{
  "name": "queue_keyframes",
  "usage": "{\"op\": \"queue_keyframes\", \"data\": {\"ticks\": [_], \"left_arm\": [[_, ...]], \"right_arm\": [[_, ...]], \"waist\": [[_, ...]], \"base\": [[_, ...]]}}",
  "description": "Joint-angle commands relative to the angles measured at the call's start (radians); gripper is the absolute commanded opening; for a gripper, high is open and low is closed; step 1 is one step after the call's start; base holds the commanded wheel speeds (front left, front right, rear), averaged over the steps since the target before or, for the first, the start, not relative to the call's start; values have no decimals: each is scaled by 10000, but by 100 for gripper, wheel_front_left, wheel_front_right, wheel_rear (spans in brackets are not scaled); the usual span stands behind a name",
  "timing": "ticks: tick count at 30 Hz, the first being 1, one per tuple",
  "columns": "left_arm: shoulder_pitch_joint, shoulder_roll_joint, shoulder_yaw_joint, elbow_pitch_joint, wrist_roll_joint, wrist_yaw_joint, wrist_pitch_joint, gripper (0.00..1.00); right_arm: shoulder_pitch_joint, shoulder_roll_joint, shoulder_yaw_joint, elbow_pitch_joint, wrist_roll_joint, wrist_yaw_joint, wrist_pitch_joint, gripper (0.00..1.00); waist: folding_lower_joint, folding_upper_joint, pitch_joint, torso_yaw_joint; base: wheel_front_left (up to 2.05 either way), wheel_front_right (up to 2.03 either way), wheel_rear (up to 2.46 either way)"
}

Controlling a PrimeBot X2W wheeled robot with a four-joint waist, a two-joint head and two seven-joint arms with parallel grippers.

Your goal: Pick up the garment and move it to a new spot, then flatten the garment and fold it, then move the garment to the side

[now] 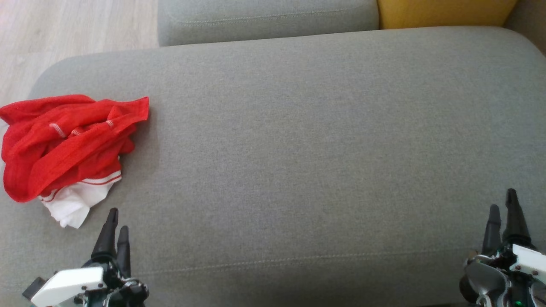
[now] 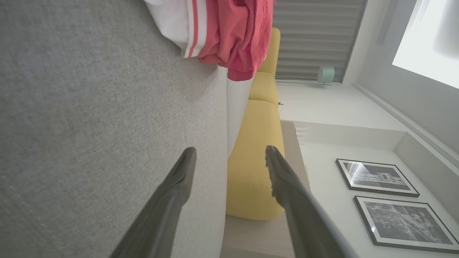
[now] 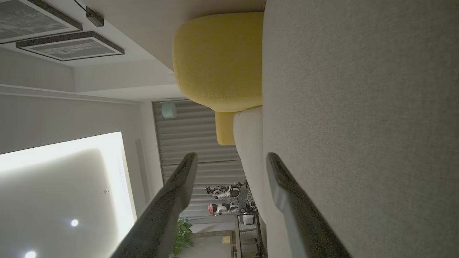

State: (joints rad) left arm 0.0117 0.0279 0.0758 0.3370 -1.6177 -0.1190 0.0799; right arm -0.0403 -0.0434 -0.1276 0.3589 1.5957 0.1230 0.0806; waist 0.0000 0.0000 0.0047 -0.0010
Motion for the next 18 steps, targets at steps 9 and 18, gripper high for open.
{"op": "queue_keyframes", "data": {"ticks": [9, 18], "left_arm": [[-535, 101, 215, -510, 475, -34, -320, 100], [-690, 111, 556, -842, 1023, -41, -584, 100]], "right_arm": [[-562, -43, 48, -491, -1024, 33, -331, 100], [-822, -45, 41, -891, -2273, 37, -594, 100]], "waist": [[0, 0, 19, -7], [0, 0, 41, -6]], "base": [[0, 0, 0], [0, 0, 0]]}}
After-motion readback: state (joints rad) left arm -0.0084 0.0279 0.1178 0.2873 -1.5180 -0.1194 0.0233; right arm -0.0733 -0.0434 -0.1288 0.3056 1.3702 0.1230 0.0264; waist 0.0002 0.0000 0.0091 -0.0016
